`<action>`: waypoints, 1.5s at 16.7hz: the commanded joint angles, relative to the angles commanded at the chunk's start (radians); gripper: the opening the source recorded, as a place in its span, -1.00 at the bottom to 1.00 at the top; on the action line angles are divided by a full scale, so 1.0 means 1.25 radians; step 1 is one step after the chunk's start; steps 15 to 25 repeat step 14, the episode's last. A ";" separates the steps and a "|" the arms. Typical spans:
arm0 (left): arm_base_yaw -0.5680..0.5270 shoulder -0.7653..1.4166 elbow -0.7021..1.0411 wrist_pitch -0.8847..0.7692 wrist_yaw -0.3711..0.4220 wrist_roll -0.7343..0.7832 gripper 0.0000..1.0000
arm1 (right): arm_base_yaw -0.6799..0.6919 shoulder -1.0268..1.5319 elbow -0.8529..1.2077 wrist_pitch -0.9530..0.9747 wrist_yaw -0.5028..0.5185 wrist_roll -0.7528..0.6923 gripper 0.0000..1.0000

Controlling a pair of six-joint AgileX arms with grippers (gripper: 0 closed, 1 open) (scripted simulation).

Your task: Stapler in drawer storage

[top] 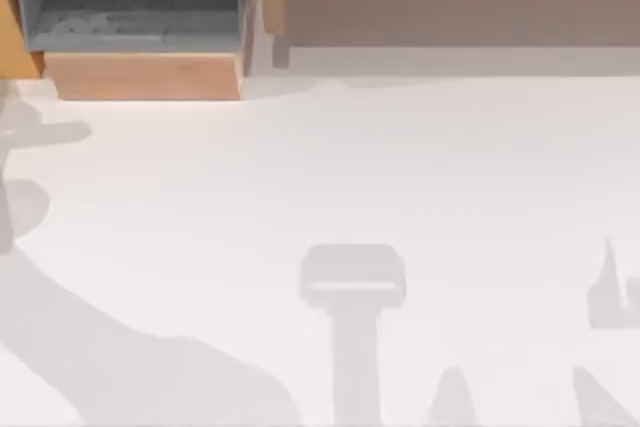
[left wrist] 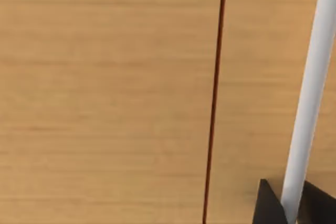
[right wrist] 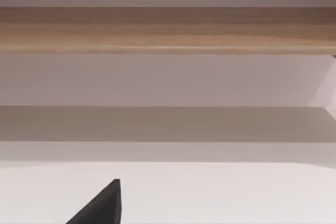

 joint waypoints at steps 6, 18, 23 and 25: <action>0.000 0.000 0.000 0.000 0.000 0.000 0.66 | 0.000 0.000 0.000 0.000 0.000 0.000 1.00; 0.000 0.000 0.000 0.000 0.000 0.000 1.00 | 0.000 0.000 0.000 0.000 0.000 0.000 1.00; 0.000 0.000 0.000 0.000 0.000 0.000 1.00 | 0.000 0.000 0.000 0.000 0.000 0.000 1.00; 0.000 0.000 0.000 0.000 0.000 0.000 1.00 | 0.000 0.000 0.000 0.000 0.000 0.000 1.00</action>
